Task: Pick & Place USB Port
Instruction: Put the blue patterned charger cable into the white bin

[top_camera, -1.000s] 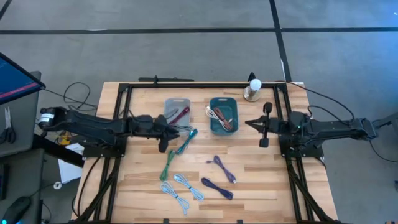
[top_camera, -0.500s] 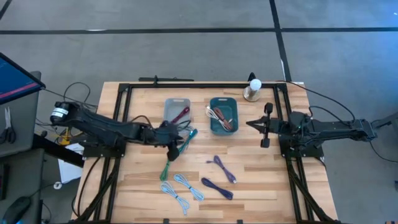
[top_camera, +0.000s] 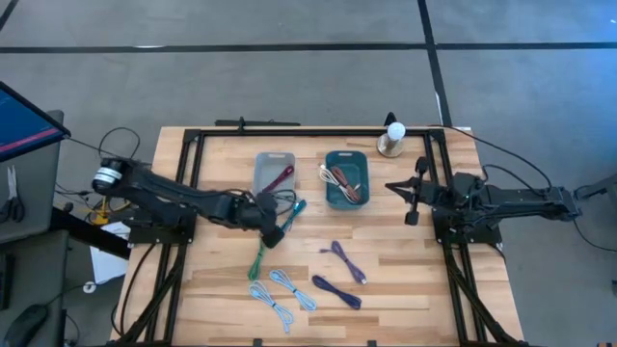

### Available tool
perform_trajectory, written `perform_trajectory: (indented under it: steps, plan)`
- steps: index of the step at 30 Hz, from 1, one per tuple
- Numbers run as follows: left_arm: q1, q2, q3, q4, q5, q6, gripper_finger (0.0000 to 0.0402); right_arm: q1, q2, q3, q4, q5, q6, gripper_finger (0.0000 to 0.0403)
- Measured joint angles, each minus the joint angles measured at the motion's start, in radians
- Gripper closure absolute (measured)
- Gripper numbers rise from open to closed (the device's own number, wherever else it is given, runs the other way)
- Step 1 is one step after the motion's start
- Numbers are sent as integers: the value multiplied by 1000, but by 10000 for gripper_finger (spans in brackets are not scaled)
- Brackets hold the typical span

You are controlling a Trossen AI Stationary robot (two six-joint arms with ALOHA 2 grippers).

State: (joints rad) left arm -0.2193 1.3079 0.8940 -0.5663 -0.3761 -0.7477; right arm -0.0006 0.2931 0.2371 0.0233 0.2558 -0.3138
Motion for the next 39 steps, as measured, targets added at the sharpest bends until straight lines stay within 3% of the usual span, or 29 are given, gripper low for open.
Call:
perform_trajectory:
  steps: [8, 16, 31, 39]
  plan:
    - [31, 56, -1, 68, 63, -18, 351, 14, -111, 1, -97, -1, 24, 403]
    - [56, 45, -1, 174, 168, 93, 342, 15, -140, 1, -136, -3, 29, 403]
    - [98, 192, -1, 179, 236, 95, 222, 15, -141, 1, -147, -2, 45, 403]
    - [93, 223, 1, 182, 188, 89, 199, 15, -141, 1, -147, 0, 45, 403]
